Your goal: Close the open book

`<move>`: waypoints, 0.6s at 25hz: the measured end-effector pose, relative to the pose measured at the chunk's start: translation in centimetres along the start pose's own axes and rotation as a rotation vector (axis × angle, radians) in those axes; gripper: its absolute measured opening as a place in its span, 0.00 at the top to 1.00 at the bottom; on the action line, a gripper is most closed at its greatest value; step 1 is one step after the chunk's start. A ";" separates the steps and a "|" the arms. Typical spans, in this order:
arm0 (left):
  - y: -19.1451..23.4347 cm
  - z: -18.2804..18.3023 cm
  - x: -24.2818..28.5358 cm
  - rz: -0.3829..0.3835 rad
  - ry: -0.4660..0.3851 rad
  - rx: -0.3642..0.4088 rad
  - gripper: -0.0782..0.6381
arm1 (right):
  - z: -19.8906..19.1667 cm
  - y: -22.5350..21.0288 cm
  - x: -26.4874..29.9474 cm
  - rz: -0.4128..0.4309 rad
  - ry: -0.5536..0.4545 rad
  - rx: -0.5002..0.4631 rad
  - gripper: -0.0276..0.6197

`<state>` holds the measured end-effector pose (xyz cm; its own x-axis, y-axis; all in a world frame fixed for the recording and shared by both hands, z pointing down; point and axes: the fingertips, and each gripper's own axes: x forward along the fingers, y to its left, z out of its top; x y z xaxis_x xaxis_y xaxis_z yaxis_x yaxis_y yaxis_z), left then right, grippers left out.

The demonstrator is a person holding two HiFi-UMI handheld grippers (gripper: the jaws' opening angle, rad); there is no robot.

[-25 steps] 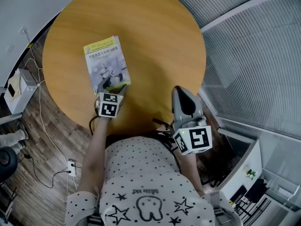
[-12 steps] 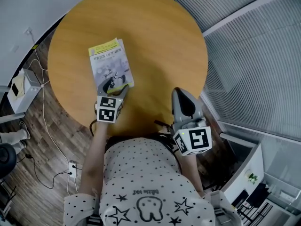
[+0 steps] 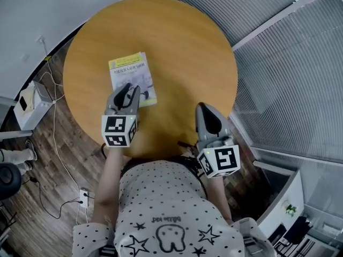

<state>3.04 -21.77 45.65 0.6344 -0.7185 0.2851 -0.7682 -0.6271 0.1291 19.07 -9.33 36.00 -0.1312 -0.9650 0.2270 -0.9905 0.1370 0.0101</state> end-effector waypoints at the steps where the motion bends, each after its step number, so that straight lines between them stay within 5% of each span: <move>1: 0.2 0.7 -0.4 0.012 -0.019 -0.004 0.75 | 0.1 0.2 -0.1 0.002 -0.003 -0.002 0.95; 6: 0.7 3.6 -2.2 0.049 -0.085 -0.007 0.87 | 0.8 0.6 -0.6 0.008 -0.020 -0.011 0.95; 15: 1.9 8.6 -6.8 0.092 -0.215 -0.014 0.88 | 1.7 2.2 -1.6 0.010 -0.041 -0.025 0.95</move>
<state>-2.02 -20.68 35.78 0.5640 -0.8211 0.0878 -0.8240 -0.5525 0.1259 17.07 -7.87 33.98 -0.1429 -0.9718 0.1874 -0.9879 0.1515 0.0323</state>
